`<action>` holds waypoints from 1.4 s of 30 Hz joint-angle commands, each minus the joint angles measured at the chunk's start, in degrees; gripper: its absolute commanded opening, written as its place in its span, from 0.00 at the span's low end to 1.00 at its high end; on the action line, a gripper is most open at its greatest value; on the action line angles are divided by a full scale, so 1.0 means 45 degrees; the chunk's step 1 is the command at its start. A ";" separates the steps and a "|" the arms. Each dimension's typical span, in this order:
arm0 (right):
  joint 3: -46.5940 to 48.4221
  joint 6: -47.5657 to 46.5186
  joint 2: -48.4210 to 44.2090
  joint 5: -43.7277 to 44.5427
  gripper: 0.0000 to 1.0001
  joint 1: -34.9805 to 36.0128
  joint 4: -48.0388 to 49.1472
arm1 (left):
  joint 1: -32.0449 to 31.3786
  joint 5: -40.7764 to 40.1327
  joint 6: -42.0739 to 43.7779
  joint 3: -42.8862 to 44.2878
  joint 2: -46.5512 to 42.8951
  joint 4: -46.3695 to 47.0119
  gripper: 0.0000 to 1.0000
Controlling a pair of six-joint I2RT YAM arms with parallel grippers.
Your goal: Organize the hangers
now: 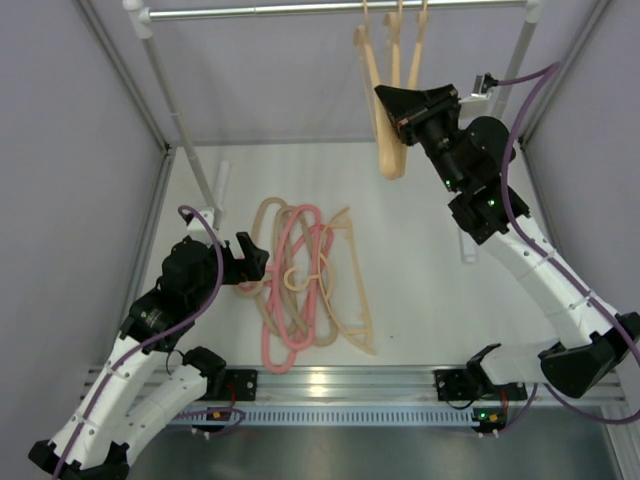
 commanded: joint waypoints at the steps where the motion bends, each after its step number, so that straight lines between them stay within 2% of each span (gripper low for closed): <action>1: 0.0045 -0.0538 -0.0611 0.0382 0.16 0.0144 0.0205 | 0.0033 0.0041 0.0090 -0.0039 0.0058 0.0248 0.98; 3: 0.0044 -0.0714 -0.0768 0.0558 0.22 0.0280 0.0185 | 0.0032 0.0079 0.0090 -0.0020 0.0078 0.0229 0.98; 6: 0.0006 -0.1124 -0.1100 0.0715 0.42 0.0495 0.0166 | 0.0033 0.0079 0.0090 -0.0020 0.0117 0.0248 0.98; 12: -0.0773 -0.1632 -0.2115 0.0871 0.52 0.0788 0.0068 | 0.0033 0.0079 0.0071 -0.0039 0.0117 0.0229 0.98; 15: -0.1242 -0.2080 -0.2799 0.0832 0.53 0.0925 -0.0243 | 0.0033 0.0060 0.0071 -0.0020 0.0117 0.0229 0.98; 18: -0.1749 -0.3134 -0.3677 0.1357 0.54 0.1276 -0.1375 | 0.0032 0.0060 0.0071 -0.0039 0.0078 0.0229 0.98; 20: -0.2141 -0.4071 -0.4360 0.2235 0.53 0.1665 -0.2915 | 0.0013 0.0041 0.0070 -0.0039 0.0059 0.0229 0.98; 24: -0.4536 -0.4933 -0.5182 0.3681 0.44 0.2428 -0.4694 | 0.0032 0.0040 0.0070 -0.0039 0.0039 0.0229 0.98; 27: -0.6566 -0.4759 -0.5359 0.4619 0.41 0.3344 -0.5400 | 0.0033 0.0021 0.0070 -0.0039 0.0058 0.0248 0.98; 30: -0.8016 -0.4524 -0.4678 0.5381 0.40 0.4847 -0.5225 | 0.0033 -0.0018 0.0070 -0.0039 0.0116 0.0229 0.98; 32: -0.8314 -0.4524 -0.3352 0.5909 0.40 0.6074 -0.4972 | 0.0033 -0.0057 0.0070 -0.0039 0.0117 0.0229 0.98; 35: -0.8373 -0.4562 -0.1359 0.5872 0.37 0.6918 -0.4427 | 0.0032 -0.0038 0.0051 -0.0039 0.0136 0.0229 0.98; 42: -0.8860 -0.4971 0.0635 0.4916 0.37 0.7273 -0.2767 | 0.0013 -0.0155 0.0031 -0.0059 0.0097 0.0228 0.98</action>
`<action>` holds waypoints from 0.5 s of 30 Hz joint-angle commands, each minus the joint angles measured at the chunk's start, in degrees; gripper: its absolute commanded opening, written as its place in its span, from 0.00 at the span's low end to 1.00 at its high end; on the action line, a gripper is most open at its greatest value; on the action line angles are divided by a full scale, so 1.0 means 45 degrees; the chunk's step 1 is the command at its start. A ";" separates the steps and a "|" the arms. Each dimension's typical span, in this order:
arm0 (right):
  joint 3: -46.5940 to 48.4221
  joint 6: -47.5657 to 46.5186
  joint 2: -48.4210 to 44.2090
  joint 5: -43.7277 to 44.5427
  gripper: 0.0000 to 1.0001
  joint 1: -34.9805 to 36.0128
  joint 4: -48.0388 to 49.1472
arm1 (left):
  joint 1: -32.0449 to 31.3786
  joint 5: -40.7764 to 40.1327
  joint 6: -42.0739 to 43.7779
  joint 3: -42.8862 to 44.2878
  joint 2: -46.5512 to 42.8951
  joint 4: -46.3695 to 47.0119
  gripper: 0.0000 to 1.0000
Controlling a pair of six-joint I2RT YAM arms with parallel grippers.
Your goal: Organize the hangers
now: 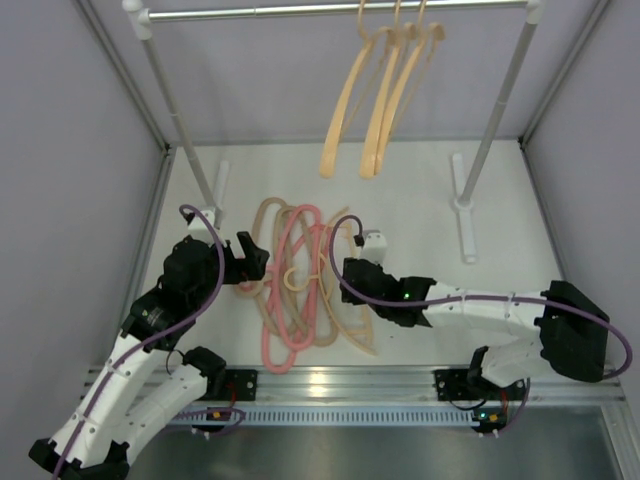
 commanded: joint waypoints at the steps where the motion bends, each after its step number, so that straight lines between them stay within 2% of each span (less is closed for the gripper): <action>1: -0.0226 -0.0431 0.0278 -0.0350 0.37 0.0293 0.1549 | 0.0013 -0.0097 0.0012 -0.0059 -0.0034 0.0224 0.98; 8: -0.0285 -0.0666 0.0941 -0.0645 0.39 0.1385 0.1940 | 0.0032 -0.0096 0.0051 -0.0059 0.0064 0.0224 0.98; 15: 0.0340 -0.0491 0.2580 -0.0645 0.38 0.2110 0.1882 | 0.0013 -0.0116 0.0012 -0.0059 0.0045 0.0204 0.98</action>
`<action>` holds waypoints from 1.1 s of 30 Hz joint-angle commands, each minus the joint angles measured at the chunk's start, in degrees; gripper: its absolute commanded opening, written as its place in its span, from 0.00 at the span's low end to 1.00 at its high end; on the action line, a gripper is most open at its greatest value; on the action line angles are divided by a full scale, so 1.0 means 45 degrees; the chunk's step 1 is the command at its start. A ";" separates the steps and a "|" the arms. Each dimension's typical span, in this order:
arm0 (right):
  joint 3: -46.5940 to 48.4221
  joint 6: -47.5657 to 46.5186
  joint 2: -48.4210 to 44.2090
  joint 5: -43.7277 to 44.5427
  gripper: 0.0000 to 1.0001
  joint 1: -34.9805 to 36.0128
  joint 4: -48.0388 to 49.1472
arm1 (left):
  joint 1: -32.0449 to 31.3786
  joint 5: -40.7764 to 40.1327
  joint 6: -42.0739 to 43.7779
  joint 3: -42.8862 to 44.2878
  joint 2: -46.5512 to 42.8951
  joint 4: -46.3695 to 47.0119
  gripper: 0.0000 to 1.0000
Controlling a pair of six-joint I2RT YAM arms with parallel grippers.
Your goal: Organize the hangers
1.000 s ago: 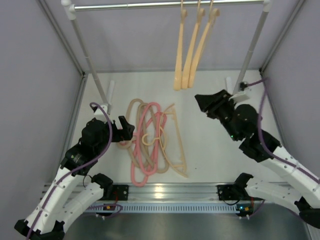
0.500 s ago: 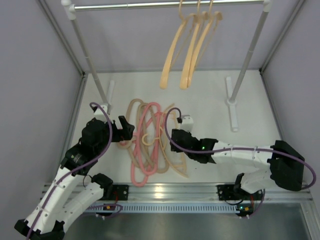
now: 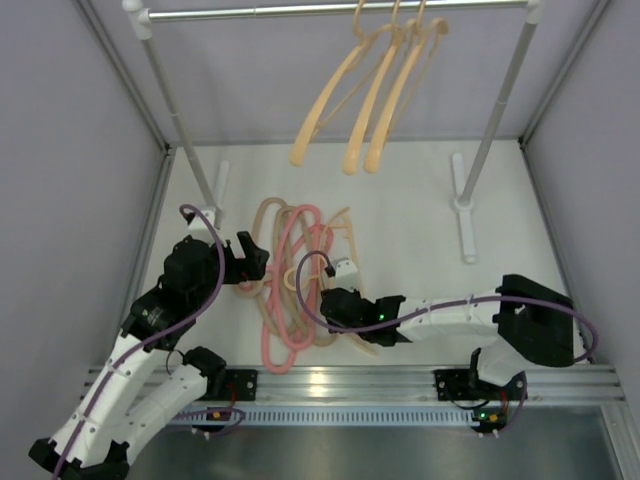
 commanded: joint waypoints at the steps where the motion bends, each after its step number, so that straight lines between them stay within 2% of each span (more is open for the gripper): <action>1: 0.0588 0.0054 0.0611 0.0044 0.38 0.0269 0.0672 | 0.0032 -0.0135 0.0031 -0.0059 0.0015 0.0228 0.98; 8: 0.0685 -0.0044 0.1158 0.0357 0.34 0.0269 0.0653 | 0.0013 -0.0097 0.0051 -0.0059 0.0132 0.0209 0.98; 21: 0.0802 -0.0688 0.1003 -0.0092 0.00 -0.0023 0.0556 | 0.0013 -0.0077 0.0051 -0.0059 0.0113 0.0209 0.98; 26: 0.1153 -0.0981 0.0359 0.0181 0.00 -0.0043 -0.0378 | 0.0033 -0.0097 0.0032 -0.0059 0.0055 0.0229 0.98; 33: 0.0940 -0.0611 -0.2780 0.0981 0.00 -0.0179 -0.2411 | 0.0033 -0.0097 0.0031 -0.0059 0.0035 0.0209 0.98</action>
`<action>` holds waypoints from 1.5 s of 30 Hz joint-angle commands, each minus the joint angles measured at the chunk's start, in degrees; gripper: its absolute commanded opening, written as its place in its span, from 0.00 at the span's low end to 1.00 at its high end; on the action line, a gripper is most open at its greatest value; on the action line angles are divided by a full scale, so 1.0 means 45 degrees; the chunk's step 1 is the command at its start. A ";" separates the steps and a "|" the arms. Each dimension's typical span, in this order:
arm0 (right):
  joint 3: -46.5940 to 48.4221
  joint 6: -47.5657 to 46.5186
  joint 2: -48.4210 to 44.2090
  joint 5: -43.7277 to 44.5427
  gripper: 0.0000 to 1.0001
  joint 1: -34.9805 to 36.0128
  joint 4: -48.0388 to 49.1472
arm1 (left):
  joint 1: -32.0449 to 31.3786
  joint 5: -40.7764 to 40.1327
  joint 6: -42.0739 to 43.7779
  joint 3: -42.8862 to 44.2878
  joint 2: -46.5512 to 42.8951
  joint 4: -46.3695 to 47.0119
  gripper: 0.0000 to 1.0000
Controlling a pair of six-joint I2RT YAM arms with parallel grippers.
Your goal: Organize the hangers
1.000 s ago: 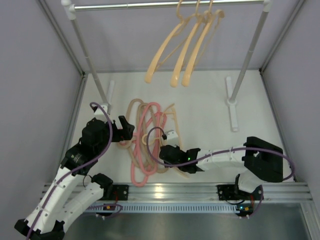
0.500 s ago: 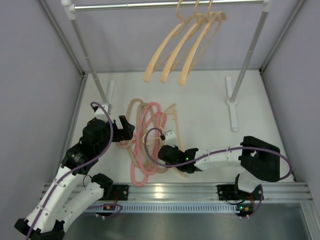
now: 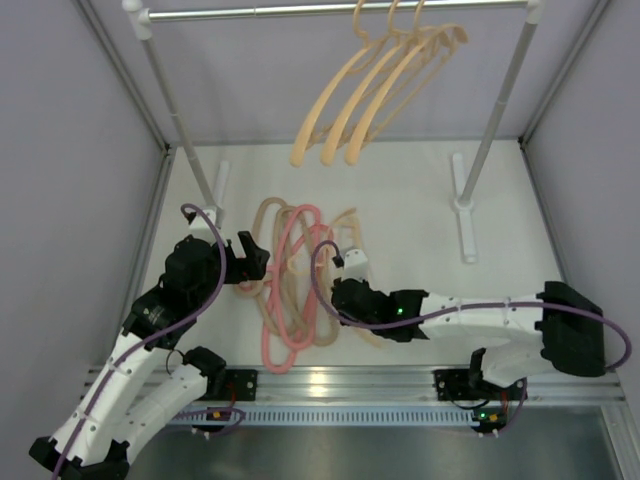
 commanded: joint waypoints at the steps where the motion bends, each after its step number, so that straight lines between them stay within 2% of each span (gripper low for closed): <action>1: 0.0401 0.0109 -0.2062 0.0856 0.00 -0.0286 -0.1388 | 0.0033 -0.0072 0.0031 -0.0054 -0.0087 0.0209 0.98; 8: -0.0341 0.0694 -0.5419 0.0798 0.00 -0.0678 -0.3165 | 0.0033 -0.0033 0.0012 -0.0054 -0.0106 0.0228 0.98; 13: -0.0771 0.0890 -0.5914 0.0016 0.00 -0.0834 -0.3187 | 0.0032 -0.0014 0.0032 -0.0054 -0.0126 0.0229 0.98; 16: -0.0966 0.0949 -0.5095 -0.0529 0.00 -0.0815 -0.2701 | 0.0032 -0.0013 0.0012 -0.0054 -0.0126 0.0229 0.98; 20: -0.1533 0.0968 -0.3358 -0.1583 0.00 -0.0834 -0.0344 | 0.0013 -0.0014 0.0031 -0.0054 -0.0164 0.0229 0.98; 24: -0.1029 0.0794 -0.0980 -0.2891 0.00 -0.0796 0.1887 | 0.0013 -0.0053 0.0012 -0.0054 -0.0126 0.0229 0.98; 32: 0.0263 0.0480 0.1526 -0.3187 0.00 -0.0639 0.2399 | -0.0026 -0.0072 0.0031 -0.0054 -0.0145 0.0209 0.98; 40: 0.0478 0.0655 0.2368 -0.2641 0.00 -0.0620 0.1658 | -0.0026 -0.0072 0.0012 -0.0054 -0.0126 0.0228 0.98; 45: 0.0536 0.0655 0.2661 -0.2368 0.06 -0.0503 0.1462 | -0.0045 -0.0053 0.0031 -0.0054 -0.0106 0.0209 0.98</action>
